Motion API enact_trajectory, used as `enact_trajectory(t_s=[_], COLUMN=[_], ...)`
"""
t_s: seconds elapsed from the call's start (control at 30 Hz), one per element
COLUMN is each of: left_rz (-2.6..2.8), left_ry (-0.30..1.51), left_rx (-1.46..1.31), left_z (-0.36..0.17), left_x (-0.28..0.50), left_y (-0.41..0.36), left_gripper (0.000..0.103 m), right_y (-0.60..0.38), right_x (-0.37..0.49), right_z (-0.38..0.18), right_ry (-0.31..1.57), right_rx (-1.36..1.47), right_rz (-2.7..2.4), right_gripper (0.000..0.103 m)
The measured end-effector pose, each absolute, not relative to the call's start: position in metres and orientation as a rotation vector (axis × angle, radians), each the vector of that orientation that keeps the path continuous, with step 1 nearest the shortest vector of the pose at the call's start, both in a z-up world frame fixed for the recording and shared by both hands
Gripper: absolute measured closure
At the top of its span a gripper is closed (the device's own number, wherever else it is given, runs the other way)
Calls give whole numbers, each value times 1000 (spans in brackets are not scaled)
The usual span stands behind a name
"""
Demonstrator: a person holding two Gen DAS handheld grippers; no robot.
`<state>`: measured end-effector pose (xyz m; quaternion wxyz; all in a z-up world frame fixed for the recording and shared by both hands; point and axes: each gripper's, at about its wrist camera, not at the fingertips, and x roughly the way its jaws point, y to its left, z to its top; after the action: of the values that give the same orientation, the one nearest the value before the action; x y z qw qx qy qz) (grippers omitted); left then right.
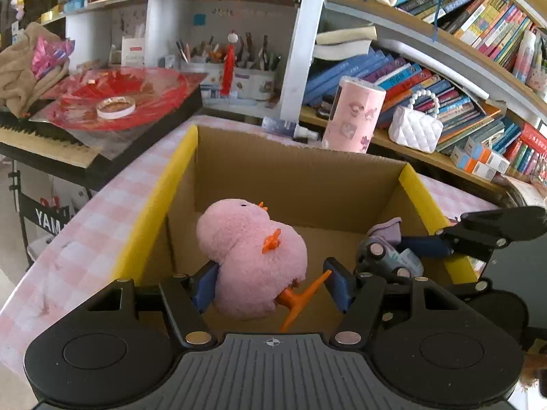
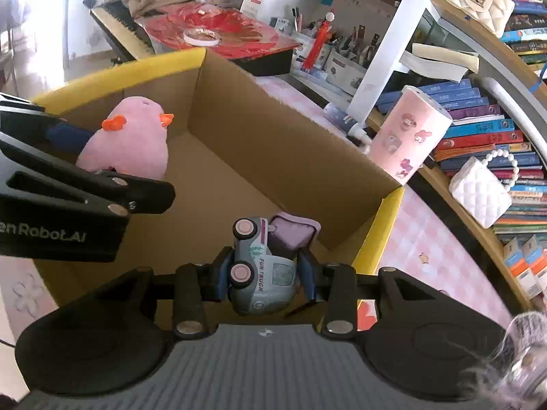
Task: Organize objects
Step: 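Lower the chick and truck into the box and open both tools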
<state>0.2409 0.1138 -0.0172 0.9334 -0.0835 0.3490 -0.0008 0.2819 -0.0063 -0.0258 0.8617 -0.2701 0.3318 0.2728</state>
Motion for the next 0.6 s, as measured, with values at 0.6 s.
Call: enact_trajectory(t_s=[0.6], left_rz=[-30], left_ry=[710], left_rx=[-167], left_z=[-15], left_x=[235], left_y=[101], left_gripper=[33], right_y=[-19], right_x=[292], right_z=[-19], right_ry=[693], right_rx=[-593], right_rz=[668], right_gripper=[48])
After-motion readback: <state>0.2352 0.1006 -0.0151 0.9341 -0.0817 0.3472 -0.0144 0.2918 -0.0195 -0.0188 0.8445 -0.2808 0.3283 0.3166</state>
